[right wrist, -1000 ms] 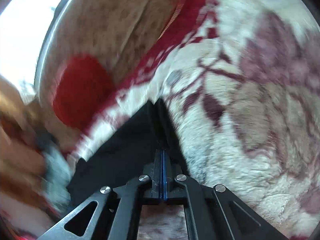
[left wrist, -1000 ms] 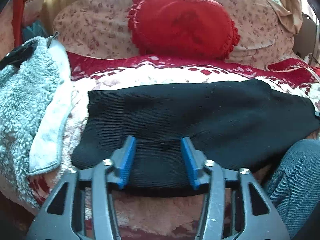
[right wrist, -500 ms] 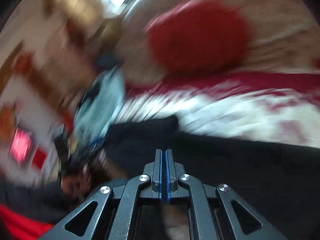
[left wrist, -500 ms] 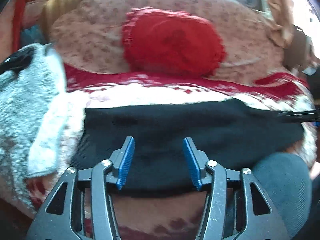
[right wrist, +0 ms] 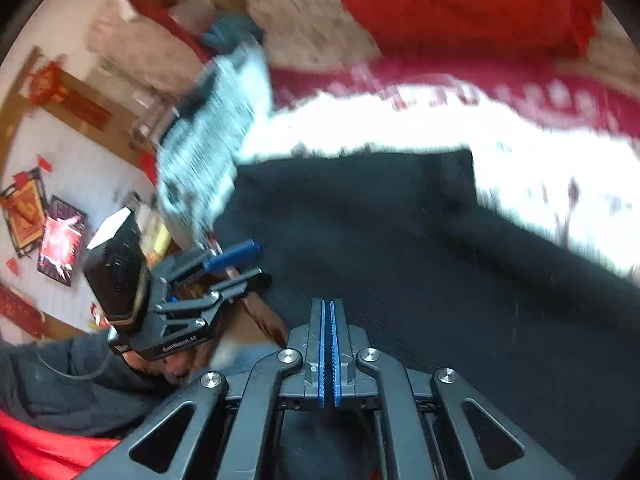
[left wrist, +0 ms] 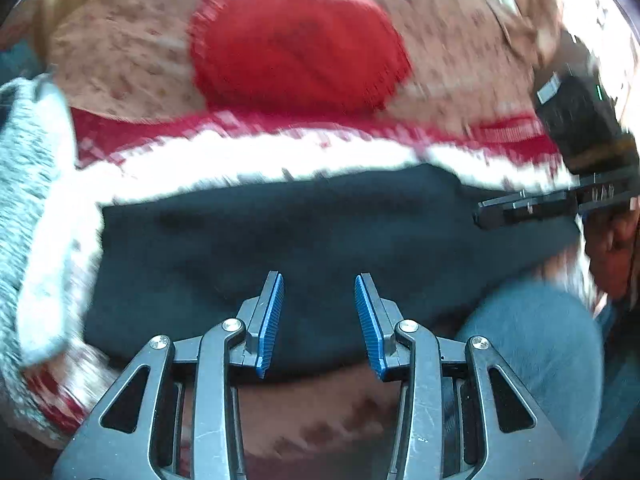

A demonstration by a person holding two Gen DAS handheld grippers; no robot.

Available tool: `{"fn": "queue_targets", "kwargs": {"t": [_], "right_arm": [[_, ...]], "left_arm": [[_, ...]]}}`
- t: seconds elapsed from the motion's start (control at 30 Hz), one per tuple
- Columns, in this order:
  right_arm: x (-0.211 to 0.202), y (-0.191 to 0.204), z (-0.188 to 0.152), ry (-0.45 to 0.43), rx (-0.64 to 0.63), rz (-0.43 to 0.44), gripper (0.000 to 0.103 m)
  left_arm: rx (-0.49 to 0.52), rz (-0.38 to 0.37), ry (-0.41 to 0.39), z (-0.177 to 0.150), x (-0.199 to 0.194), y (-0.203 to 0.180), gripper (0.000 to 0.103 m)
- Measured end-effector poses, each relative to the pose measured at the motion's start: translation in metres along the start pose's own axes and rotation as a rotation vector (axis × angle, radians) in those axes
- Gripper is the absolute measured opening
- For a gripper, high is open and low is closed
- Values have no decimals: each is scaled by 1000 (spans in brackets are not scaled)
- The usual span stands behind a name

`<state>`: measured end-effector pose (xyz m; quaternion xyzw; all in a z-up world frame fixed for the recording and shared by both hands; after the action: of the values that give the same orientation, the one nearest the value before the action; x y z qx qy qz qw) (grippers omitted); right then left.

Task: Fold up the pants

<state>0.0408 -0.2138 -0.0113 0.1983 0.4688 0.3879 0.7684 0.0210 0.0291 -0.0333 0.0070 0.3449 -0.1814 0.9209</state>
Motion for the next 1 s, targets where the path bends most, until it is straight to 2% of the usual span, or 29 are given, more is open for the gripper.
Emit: {"fn": "queue_targets", "kwargs": {"t": [0.07, 0.17, 0.23, 0.27, 0.3, 0.37, 0.5, 0.57, 0.63, 0.7, 0.73, 0.83, 0.87, 0.9, 1.0], "right_arm": [[1, -4, 17, -68, 14, -13, 3], [27, -23, 43, -102, 104, -40, 3], [40, -45, 45, -79, 150, -140, 3], [48, -55, 44, -65, 177, -182, 2], [53, -65, 41, -70, 212, -184, 0], [51, -69, 40, -95, 250, -163, 0], [39, -52, 44, -125, 168, -182, 0], [15, -38, 40, -199, 143, -141, 1], [-8, -28, 34, -238, 116, -109, 2], [-21, -29, 20, -216, 102, -113, 4], [-21, -31, 12, -187, 99, -141, 4], [-33, -69, -21, -97, 143, -361, 4], [-45, -80, -27, -128, 190, -343, 2], [-66, -86, -29, -190, 236, -321, 2], [-152, -89, -37, -435, 281, -342, 3]], "left_arm": [[-21, 75, -31, 18, 2, 21, 38], [-92, 171, 16, 32, 27, 60, 37], [-177, 177, 125, 24, 53, 84, 38], [-205, 164, 120, 23, 56, 88, 38], [-217, 160, 115, 23, 56, 89, 39], [-217, 167, 116, 23, 53, 85, 39], [-208, 175, 106, 33, 44, 83, 38], [-197, 167, 42, 38, 27, 73, 38], [-144, 137, -24, 38, 10, 51, 39], [-89, 88, -47, 31, 3, 26, 39], [-62, 58, -42, 26, 3, 11, 39], [18, -5, 42, 3, 23, -22, 39], [24, -9, 97, -4, 34, -28, 39], [23, 10, 117, -8, 40, -30, 39], [64, 40, 114, -5, 36, -39, 40]]}}
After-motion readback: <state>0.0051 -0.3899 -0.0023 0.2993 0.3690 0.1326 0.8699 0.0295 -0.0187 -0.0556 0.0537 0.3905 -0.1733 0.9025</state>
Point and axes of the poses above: each gripper's, at about its wrist camera, not at the fingertips, and x roughly the way its jaws point, y to its left, z to its top, the point moved 5 cm from there along x, roughly the way its jaws point, and after that the axes turned 5 degrees about -y, right-handed, at the moved point
